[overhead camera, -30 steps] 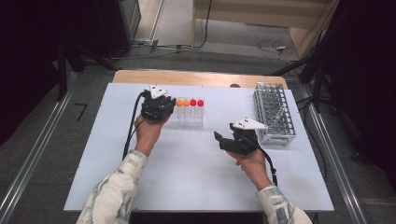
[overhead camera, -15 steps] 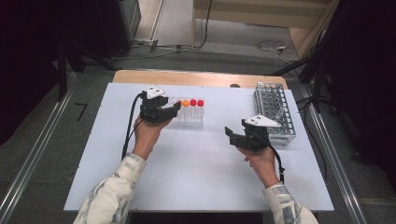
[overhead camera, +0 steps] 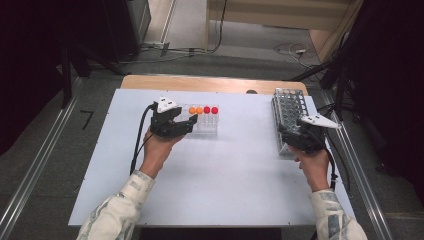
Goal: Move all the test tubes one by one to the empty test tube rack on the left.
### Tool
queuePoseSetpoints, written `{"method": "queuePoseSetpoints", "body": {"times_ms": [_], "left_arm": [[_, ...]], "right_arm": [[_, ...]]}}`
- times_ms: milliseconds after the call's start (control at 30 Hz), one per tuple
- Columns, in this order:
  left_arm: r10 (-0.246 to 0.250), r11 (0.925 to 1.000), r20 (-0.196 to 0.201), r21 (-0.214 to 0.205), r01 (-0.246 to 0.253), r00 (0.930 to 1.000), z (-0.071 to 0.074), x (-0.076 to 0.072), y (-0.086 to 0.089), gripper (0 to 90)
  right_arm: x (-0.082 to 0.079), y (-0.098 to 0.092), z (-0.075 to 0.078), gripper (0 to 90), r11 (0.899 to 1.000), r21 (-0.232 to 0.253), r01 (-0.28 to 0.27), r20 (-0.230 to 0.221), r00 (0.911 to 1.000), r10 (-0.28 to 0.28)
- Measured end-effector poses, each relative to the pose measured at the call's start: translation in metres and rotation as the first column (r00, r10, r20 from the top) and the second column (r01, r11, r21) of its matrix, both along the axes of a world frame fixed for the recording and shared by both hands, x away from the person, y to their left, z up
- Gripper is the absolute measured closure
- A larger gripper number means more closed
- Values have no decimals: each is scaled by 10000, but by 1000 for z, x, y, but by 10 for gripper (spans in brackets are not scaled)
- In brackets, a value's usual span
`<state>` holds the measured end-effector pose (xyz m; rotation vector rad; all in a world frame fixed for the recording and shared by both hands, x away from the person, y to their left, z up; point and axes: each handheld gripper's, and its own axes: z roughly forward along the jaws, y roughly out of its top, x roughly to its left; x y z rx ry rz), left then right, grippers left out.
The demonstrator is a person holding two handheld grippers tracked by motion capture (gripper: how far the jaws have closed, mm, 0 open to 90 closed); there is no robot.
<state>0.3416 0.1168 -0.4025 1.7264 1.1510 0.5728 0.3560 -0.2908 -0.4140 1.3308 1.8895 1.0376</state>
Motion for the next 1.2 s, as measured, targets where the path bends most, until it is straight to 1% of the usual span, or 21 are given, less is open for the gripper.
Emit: {"method": "queuePoseSetpoints", "body": {"times_ms": [133,300,400,533,600,733,933,1033,1133,1200], "left_arm": [[-79,10000,52,-42,79,10000,0,-1,-2,344],[32,9999,81,-106,-31,10000,1,-2,-3,288],[81,9999,92,-118,-80,9999,2,-3,-3,255],[69,9999,108,-103,-68,9999,2,-5,-3,256],[52,9999,114,-104,-50,9999,2,-5,-3,257],[40,9999,61,-120,-39,10000,2,-6,-3,260],[-25,9997,29,-223,25,10000,0,-6,-5,265],[-35,9997,11,-260,35,10000,-1,-6,-5,265],[-31,9996,23,-267,32,10000,-1,-6,-5,265],[-32,9996,25,-271,33,10000,-1,-7,-4,265]], "right_arm": [[6,-15,-1,304,9991,-193,372,-26,9993,-372],[18,-30,-4,322,9965,-281,792,-208,9966,-798],[27,-35,-8,372,9945,-316,996,-370,9942,-1007],[38,-36,-14,436,9921,-515,1147,-546,9916,-1175],[44,-35,-17,477,9911,-501,1237,-717,9893,-1271],[52,-36,-21,545,9887,-464,1428,-792,9861,-1461],[56,-35,-23,645,9864,-555,1548,-808,9840,-1590],[59,-35,-22,665,9865,-704,1480,-884,9841,-1540],[60,-33,-21,719,9868,-775,1423,-956,9841,-1494],[60,-32,-21,722,9865,-813,1423,-933,9843,-1497]]}}
